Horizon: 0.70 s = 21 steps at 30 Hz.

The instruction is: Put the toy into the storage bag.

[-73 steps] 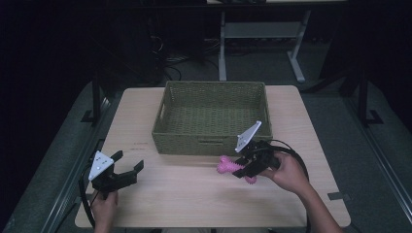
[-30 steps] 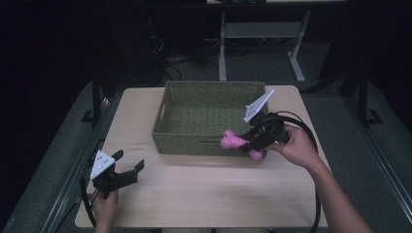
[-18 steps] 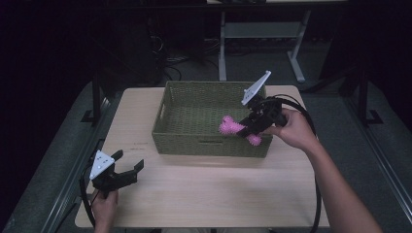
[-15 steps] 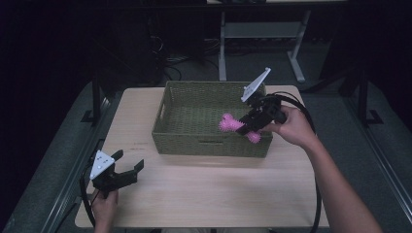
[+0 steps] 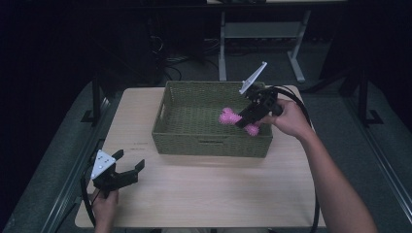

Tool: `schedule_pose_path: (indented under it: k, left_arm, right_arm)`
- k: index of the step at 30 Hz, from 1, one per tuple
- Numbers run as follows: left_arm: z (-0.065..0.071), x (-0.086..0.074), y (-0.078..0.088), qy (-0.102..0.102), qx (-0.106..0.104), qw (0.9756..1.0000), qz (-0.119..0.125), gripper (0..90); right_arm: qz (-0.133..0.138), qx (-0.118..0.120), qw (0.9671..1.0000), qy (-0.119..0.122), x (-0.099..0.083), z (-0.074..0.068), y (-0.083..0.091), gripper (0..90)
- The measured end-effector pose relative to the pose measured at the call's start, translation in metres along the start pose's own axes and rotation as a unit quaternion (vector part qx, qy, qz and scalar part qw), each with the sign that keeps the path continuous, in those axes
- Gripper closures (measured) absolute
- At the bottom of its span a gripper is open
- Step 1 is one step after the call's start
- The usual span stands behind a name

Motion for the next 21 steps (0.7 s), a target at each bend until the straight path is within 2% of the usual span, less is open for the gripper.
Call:
schedule_pose_path:
  k: [21]
  left_arm:
    - [-0.002,0.0,0.001,-0.001,0.0,1.0,0.0,13.3]
  right_arm:
    - [-0.005,-0.001,0.9998,-0.02,-0.003,0.028,-0.017,58.1]
Point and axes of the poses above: each handheld gripper's, and its own axes: y roughly backward along the jaws, x roughly out of its top, z roughly to its right, the point moved 4 cm from there along -y, roughly forward along the jaws, and after that the axes turned 11 degrees about z, right-handed, at the moved point
